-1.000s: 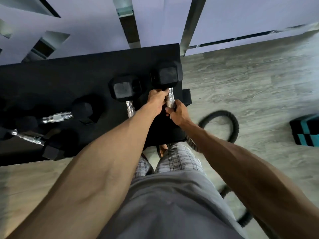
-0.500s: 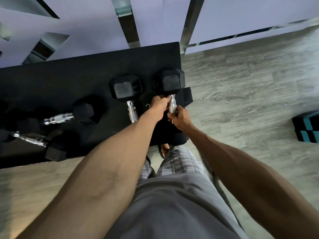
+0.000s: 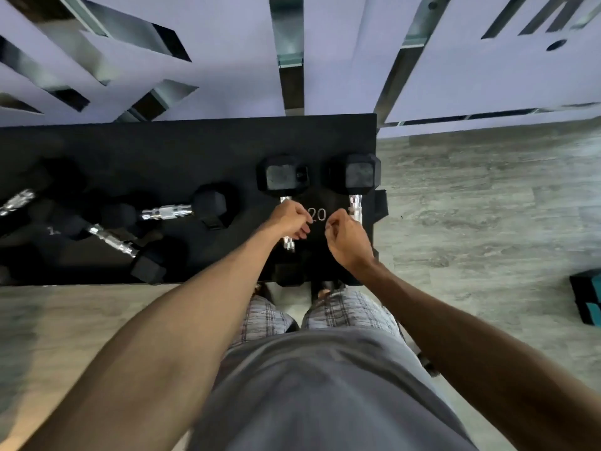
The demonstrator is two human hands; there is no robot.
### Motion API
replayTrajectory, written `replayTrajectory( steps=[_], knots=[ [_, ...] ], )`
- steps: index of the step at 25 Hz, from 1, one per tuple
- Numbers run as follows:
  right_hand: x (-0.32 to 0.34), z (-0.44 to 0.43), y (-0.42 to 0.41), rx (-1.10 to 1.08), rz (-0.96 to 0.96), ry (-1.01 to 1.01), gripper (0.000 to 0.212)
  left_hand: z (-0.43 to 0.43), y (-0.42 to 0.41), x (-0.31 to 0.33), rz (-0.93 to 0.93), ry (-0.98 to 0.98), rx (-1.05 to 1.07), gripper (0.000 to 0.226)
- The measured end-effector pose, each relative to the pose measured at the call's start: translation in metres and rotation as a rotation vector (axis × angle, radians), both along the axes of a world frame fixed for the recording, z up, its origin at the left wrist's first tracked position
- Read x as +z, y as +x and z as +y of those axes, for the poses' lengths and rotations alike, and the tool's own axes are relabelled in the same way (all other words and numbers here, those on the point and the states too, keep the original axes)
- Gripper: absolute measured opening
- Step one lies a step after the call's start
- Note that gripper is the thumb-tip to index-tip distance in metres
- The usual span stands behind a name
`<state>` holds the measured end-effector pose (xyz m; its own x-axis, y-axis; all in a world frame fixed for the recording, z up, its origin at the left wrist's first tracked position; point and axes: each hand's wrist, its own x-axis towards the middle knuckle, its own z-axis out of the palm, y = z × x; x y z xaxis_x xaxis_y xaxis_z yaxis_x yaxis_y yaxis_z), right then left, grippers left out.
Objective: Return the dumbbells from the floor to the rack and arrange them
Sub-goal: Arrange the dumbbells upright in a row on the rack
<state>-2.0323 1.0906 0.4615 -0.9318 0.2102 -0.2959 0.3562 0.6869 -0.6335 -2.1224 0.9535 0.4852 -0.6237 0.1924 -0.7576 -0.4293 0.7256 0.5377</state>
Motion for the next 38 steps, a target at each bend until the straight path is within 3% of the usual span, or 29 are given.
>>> replayTrajectory(
  steps=[5,9,12,16,19,22,31,34,38],
  knots=[
    [0.005,-0.09,-0.027,0.155,-0.06,-0.108,0.014,-0.098,-0.012,-0.002,0.123,-0.11,0.011,0.03],
    [-0.006,-0.168,-0.047,0.086,-0.116,-0.189,0.015,-0.179,-0.023,-0.007,0.228,-0.117,0.011,0.03],
    [-0.014,-0.23,-0.061,-0.137,-0.294,-0.384,0.014,-0.232,-0.032,-0.01,0.372,-0.13,-0.09,0.024],
    [-0.017,-0.29,-0.081,-0.563,-0.557,-0.885,0.02,-0.291,-0.051,-0.019,0.616,-0.233,-0.201,0.017],
    [-0.03,-0.313,-0.087,-0.884,-0.485,-1.231,0.023,-0.316,-0.072,-0.03,0.647,-0.357,-0.47,0.037],
    [-0.04,-0.332,-0.093,-1.064,-0.398,-1.474,0.03,-0.316,-0.088,-0.04,0.492,-0.36,-0.63,0.046],
    [-0.041,-0.354,-0.129,-1.257,-0.313,-1.557,0.037,-0.316,-0.102,-0.046,0.382,-0.292,-0.519,0.025],
    [-0.034,-0.34,-0.135,-1.204,-0.267,-1.473,0.036,-0.31,-0.1,-0.046,0.378,-0.246,-0.424,0.024],
    [-0.015,-0.31,-0.152,-1.007,-0.187,-1.26,0.013,-0.287,-0.103,-0.033,0.354,-0.155,-0.257,0.022]
  ],
)
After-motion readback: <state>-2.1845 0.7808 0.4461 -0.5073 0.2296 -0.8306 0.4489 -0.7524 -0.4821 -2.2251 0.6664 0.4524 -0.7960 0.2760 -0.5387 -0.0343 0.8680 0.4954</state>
